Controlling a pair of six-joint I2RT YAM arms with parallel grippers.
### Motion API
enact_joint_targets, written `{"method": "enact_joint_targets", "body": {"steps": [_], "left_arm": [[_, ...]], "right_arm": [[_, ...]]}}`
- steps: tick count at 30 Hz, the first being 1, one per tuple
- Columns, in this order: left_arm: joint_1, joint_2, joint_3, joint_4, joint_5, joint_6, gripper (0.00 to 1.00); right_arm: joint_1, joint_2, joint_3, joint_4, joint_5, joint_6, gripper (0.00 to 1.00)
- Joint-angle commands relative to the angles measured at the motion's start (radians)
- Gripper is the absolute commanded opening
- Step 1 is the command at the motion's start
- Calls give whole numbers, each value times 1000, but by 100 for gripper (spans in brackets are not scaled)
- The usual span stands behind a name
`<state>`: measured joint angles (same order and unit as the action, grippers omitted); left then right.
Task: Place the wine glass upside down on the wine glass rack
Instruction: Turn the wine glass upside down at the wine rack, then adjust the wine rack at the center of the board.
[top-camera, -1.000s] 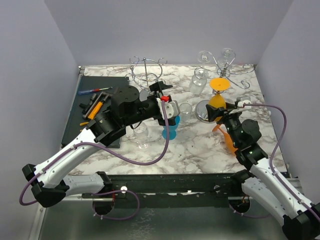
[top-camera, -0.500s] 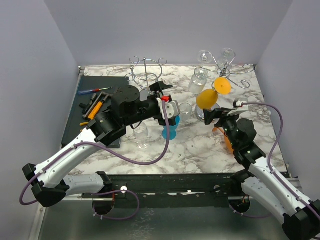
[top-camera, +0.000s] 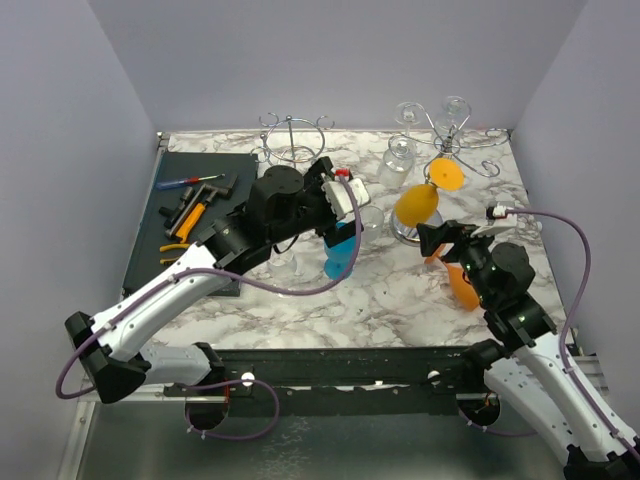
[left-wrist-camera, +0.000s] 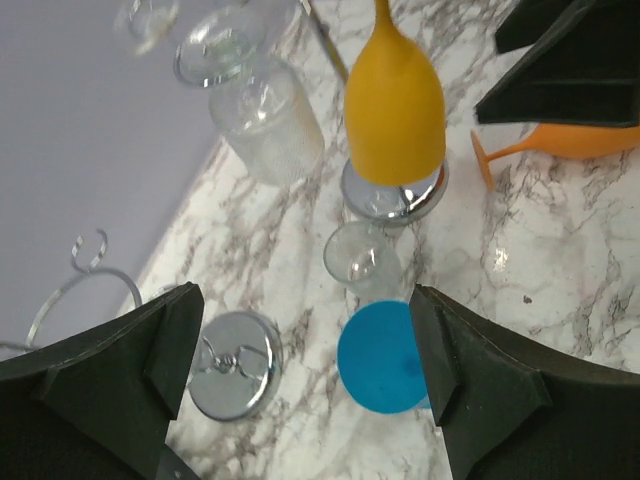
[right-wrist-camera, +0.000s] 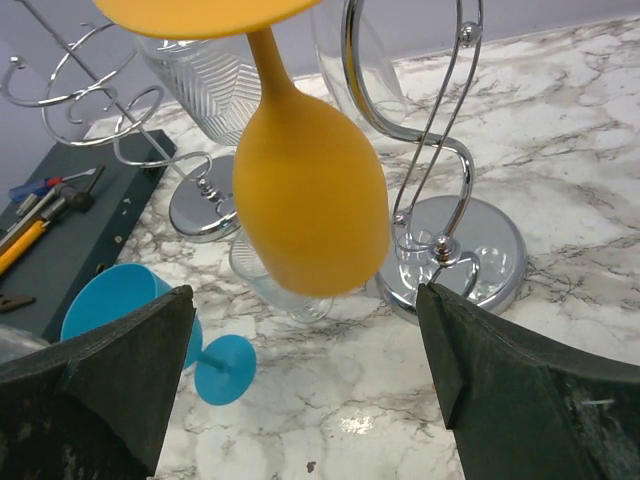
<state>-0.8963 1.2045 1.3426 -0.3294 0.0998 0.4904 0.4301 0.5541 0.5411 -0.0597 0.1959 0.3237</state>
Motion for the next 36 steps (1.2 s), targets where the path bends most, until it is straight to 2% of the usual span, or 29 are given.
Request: {"method": "enact_joint_targets", "body": {"steps": [1,6,15,19,23,28,32,36], "left_arm": [[103,79,2,-103,-50,-220,91],[201,141,26,-156,7,-307,88],[203,195,11,-163,35,-407,87],[204,208,9,-171,67,-425,87],[204,223,20,-171,51,-395,84],[207,208,182,-203,128,-334,81],[206,188,299,-236,196,-303,76],[206,217,420,-215,251,-320,71]], "right_arm": [[-2,-10,68,-169,-80,50,100],[-1,-1,68,-265,-150,96,100],[-1,-48,69,-334,-150,120,100],[-1,-76,127,-342,-89,138,100],[-1,-15,295,-400,-72,97,100],[-2,120,526,-505,-113,34,99],[-1,198,688,-540,-118,4,94],[-1,317,830,-562,-16,-5,82]]}}
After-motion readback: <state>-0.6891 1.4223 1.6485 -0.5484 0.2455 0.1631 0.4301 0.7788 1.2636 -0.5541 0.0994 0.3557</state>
